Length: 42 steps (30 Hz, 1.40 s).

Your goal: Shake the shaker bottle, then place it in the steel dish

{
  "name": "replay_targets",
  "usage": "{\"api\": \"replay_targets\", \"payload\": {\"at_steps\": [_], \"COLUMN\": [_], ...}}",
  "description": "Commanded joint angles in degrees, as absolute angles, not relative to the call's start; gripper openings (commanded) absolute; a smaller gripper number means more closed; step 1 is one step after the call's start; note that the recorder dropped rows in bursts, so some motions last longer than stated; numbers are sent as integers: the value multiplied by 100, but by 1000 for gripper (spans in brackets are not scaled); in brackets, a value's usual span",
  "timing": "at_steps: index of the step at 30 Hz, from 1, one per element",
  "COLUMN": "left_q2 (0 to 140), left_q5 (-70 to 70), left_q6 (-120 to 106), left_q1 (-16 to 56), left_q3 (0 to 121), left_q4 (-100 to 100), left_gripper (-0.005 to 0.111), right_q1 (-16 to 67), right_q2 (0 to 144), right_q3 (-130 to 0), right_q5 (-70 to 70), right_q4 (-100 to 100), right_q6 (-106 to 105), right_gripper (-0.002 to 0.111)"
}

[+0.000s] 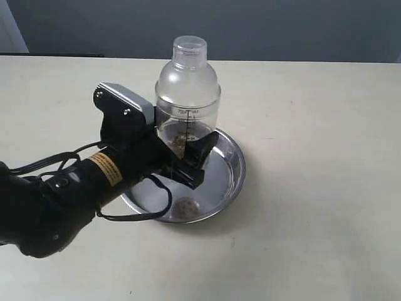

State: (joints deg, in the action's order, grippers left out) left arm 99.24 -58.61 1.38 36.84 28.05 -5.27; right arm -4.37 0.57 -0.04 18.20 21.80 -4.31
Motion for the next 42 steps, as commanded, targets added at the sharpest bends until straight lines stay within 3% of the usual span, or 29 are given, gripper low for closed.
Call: {"api": "replay_targets", "payload": {"at_steps": [1,20,40,42], "left_q2": [10208,11466,11465,11465], "left_q5": [-6522,-6996,-6996,-6996], "left_q6": [248,738,1010,1042], "left_q1": [3658,3658,3658,3658], "left_q3": [2902,2991,2991,2991], "left_q4": [-456,-909,-599,-376], "left_gripper": [0,0,1,9], "right_q1": [-455,-455,-455,-455], "right_q2": [28,28,28,28], "right_q3": [0,0,0,0], "right_q5": [1759,1759,1759,1759], "right_q4": [2173,2173,2173,2173], "right_q6": [-444,-444,-444,-444], "right_gripper": [-1,-1,-1,-1]}}
